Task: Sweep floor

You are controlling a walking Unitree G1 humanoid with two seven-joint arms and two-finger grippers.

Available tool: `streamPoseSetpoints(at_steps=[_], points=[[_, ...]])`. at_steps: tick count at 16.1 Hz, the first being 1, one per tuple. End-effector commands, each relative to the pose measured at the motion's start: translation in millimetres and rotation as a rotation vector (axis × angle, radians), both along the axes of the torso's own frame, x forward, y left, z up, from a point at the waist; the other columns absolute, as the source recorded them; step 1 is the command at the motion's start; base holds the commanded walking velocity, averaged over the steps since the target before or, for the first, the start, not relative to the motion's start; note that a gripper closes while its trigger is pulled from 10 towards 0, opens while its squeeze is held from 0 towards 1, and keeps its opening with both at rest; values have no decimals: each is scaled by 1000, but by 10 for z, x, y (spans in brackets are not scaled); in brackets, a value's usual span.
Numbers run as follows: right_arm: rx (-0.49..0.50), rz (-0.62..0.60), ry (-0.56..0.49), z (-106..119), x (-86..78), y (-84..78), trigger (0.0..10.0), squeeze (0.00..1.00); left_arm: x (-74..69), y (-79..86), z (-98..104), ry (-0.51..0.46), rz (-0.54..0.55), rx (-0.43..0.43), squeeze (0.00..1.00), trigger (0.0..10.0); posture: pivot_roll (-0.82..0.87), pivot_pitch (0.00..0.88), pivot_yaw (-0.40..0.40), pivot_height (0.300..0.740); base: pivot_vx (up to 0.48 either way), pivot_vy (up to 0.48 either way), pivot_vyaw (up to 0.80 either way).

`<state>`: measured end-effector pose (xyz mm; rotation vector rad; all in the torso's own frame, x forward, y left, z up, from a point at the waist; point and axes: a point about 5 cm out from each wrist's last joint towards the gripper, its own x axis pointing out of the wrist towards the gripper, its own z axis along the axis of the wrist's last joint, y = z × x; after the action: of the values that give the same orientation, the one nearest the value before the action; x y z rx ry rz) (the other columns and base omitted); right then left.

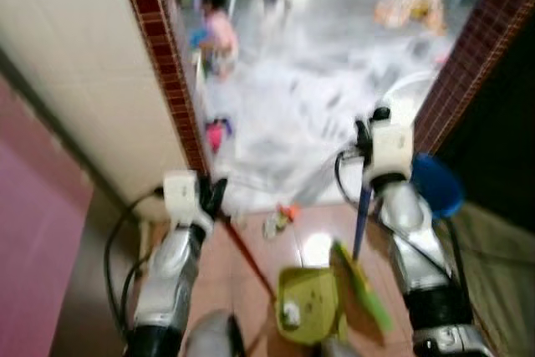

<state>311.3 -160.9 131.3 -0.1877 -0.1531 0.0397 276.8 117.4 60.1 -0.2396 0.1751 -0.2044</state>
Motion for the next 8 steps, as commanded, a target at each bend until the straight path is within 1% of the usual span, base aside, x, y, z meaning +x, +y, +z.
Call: streamPoseSetpoints(at_steps=[1, 3, 6, 8], points=[[-15, 3, -21, 53, 13, 14, 10000, 0, 2, -103, 32, -9, -14, -31, 0, 10000, -62, 0, 53, 740, -262, 0, -575], [-15, 2, -22, 52, 11, 12, 10000, 0, 5, -105, 38, -10, -12, -30, 0, 10000, -62, 0, 53, 740, 0, 0, -444], [-28, -5, -25, 50, 8, 2, 10000, 0, 16, -89, 63, -25, 0, -37, 0, 10000, -65, 0, 56, 740, 0, 0, 0], [-52, -30, -25, 46, -1, -43, 10000, 0, 45, -48, 118, -45, 27, -33, 0, 10000, -65, 0, 56, 740, 0, 0, 0]])
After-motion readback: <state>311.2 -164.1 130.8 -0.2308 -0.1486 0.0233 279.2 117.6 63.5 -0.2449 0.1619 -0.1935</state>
